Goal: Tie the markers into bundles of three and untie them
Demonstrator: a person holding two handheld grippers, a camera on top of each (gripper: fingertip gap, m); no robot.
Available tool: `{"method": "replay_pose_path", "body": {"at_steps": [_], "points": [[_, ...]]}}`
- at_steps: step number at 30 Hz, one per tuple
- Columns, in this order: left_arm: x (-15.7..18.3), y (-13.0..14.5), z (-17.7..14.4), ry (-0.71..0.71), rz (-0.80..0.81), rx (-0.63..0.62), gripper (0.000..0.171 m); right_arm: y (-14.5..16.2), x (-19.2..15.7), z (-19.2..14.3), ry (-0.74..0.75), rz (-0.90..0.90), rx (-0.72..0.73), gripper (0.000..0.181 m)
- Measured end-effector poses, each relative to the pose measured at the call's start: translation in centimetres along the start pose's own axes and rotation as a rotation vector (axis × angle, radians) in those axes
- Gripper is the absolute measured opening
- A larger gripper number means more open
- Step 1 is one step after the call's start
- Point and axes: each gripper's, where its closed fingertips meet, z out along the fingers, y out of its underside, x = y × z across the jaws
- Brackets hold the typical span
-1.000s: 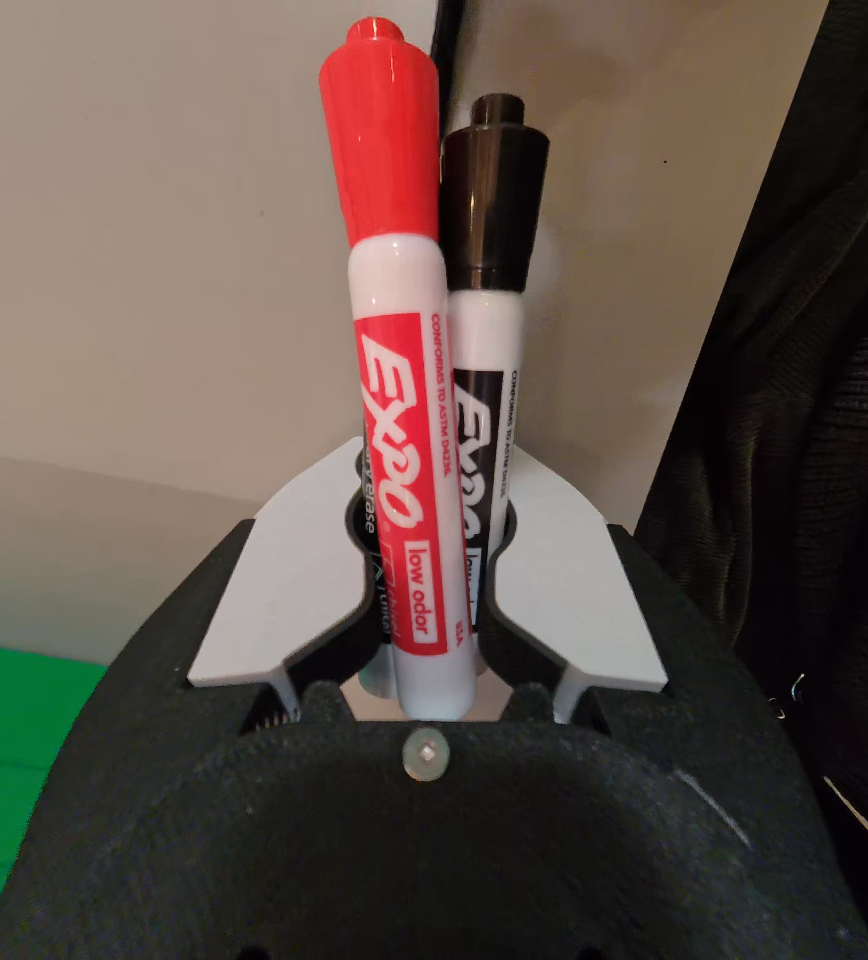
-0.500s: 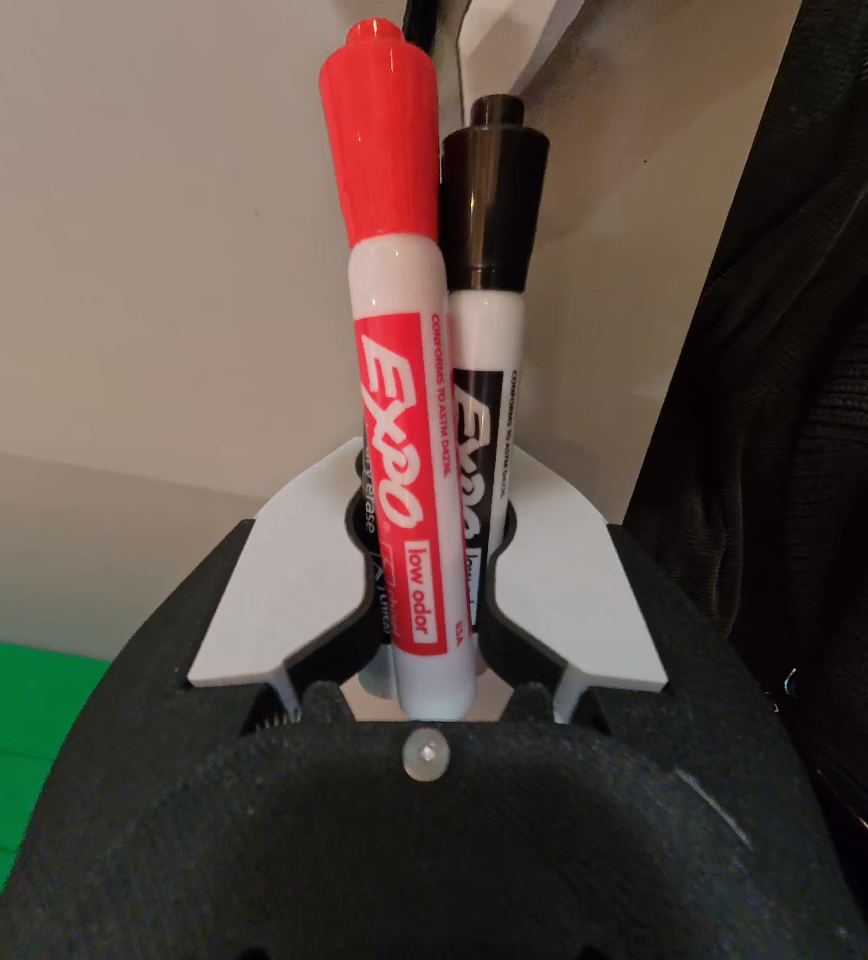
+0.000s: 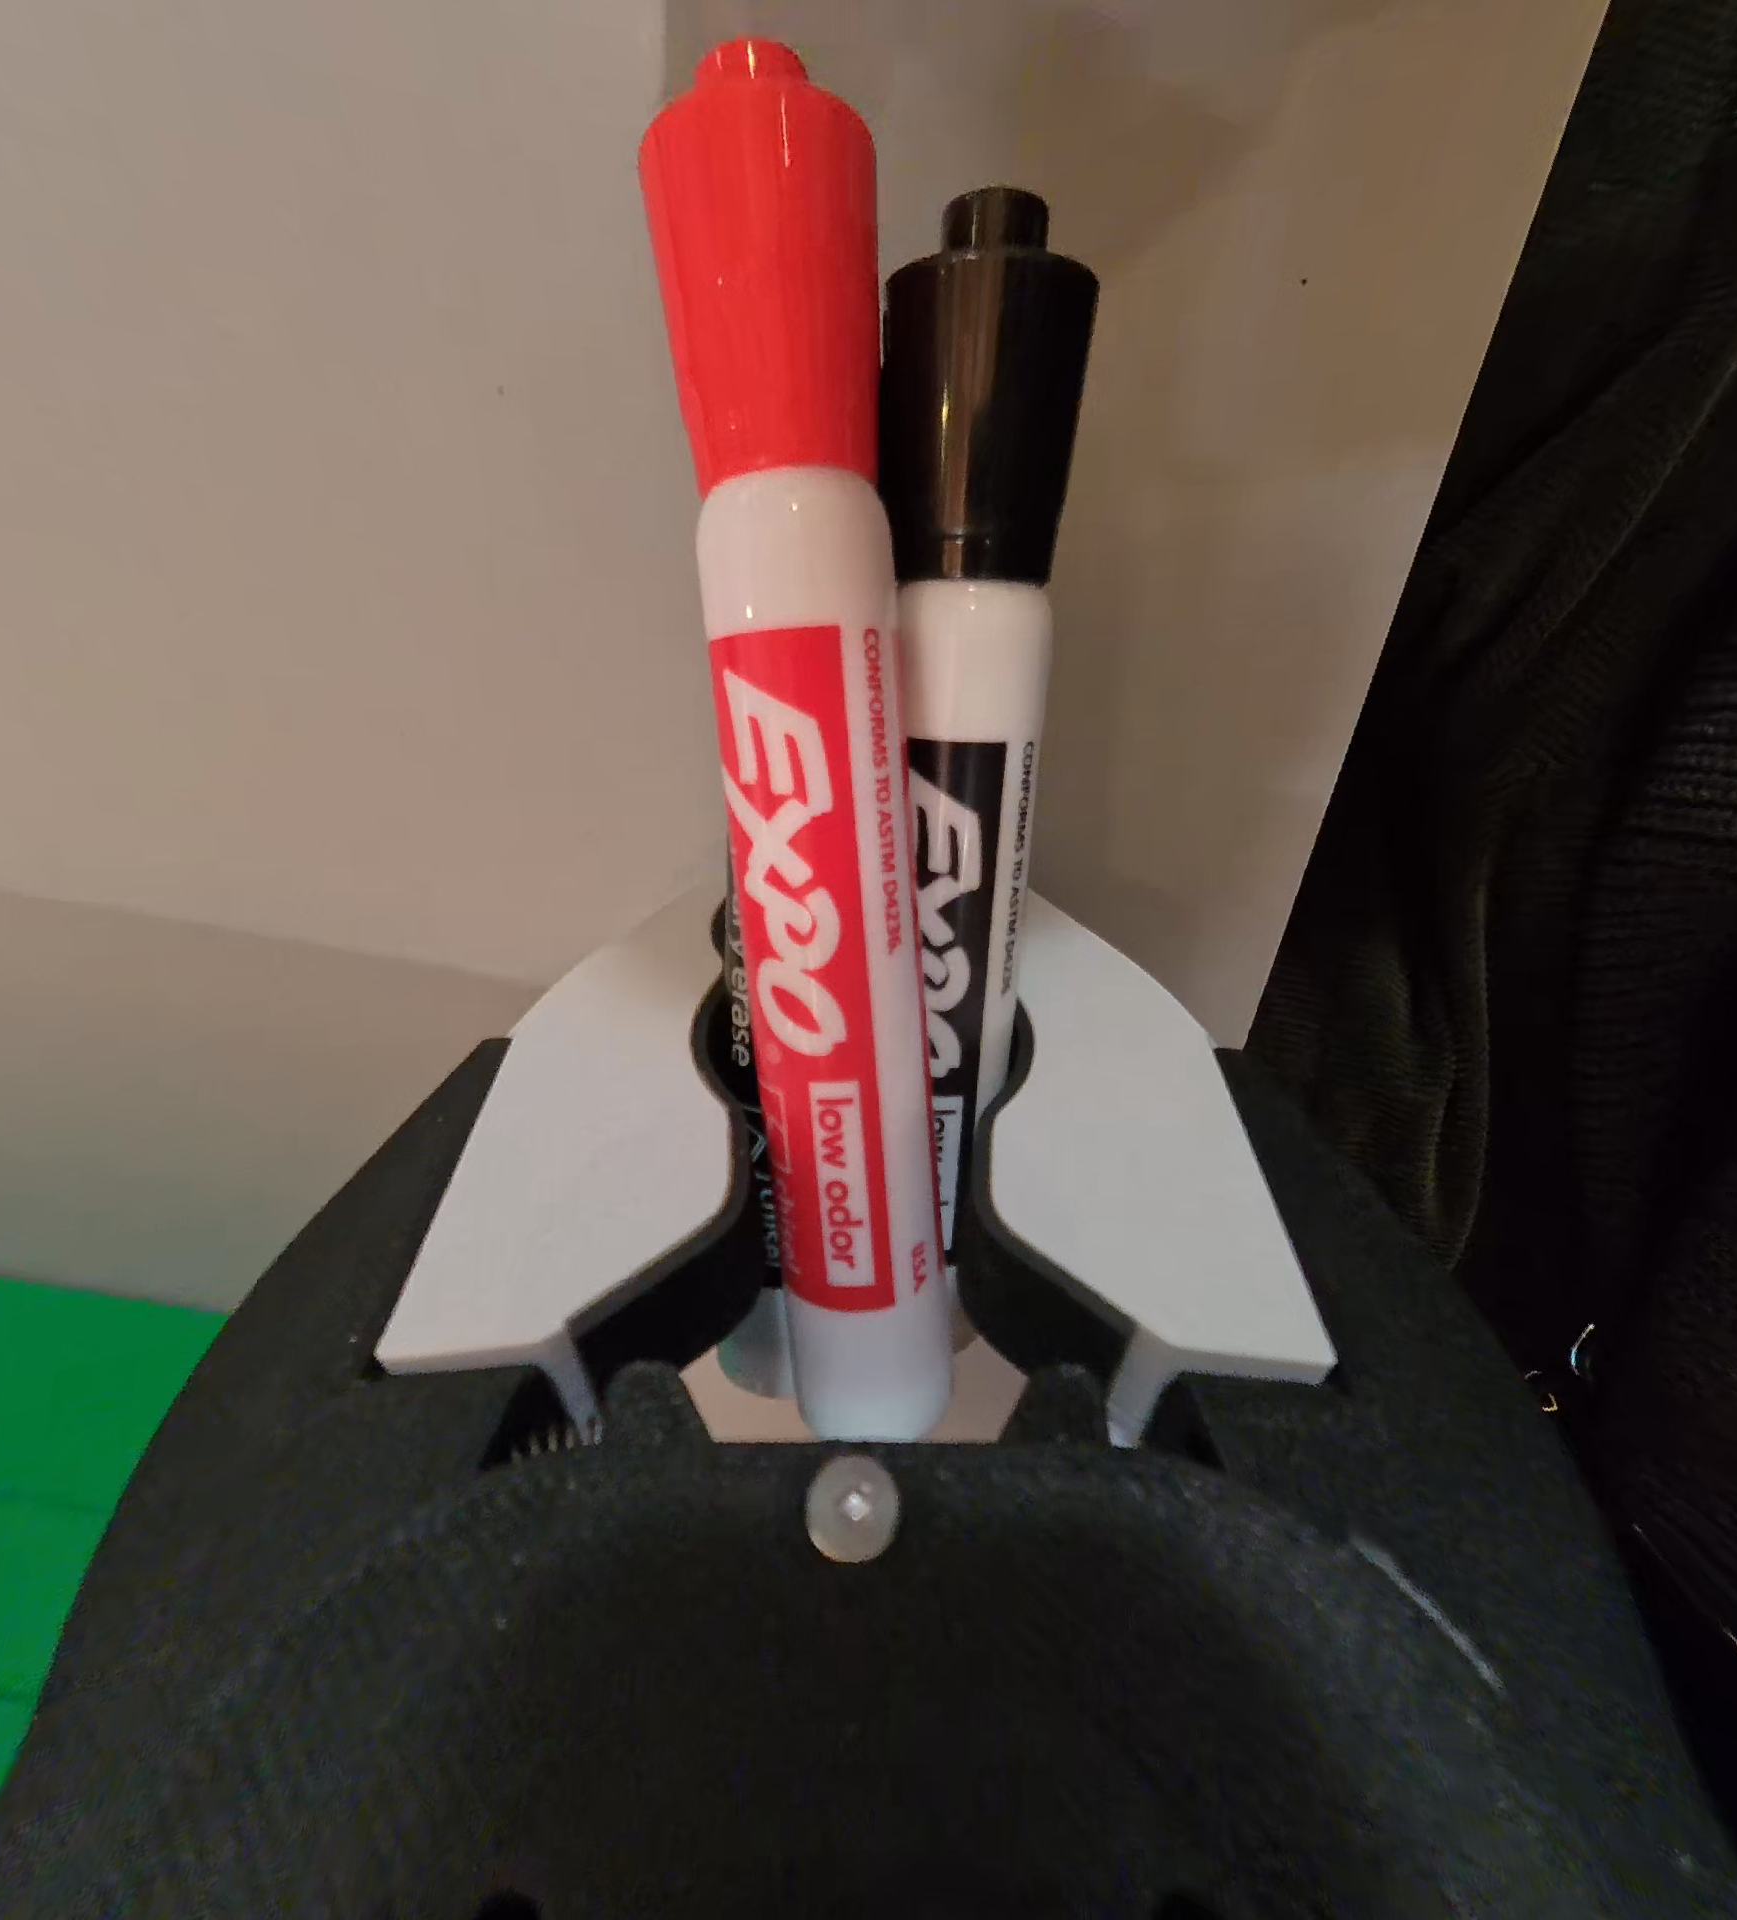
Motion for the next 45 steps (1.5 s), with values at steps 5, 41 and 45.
{"method": "replay_pose_path", "body": {"at_steps": [5,41,45], "points": [[0.0,0.0,0.0,0.004,-0.004,0.004,0.046,0.3,-0.4,-0.8,-0.083,0.045,0.045,0.043],[1.6,-0.3,0.7,0.055,0.033,-0.017,0.047,-4.2,-12.3,-2.8,-0.689,0.067,0.299,0.055],[2.3,-0.5,0.8,0.069,0.055,-0.024,0.047,-4.4,-12.9,-2.8,-0.711,0.064,0.300,0.057]]}}
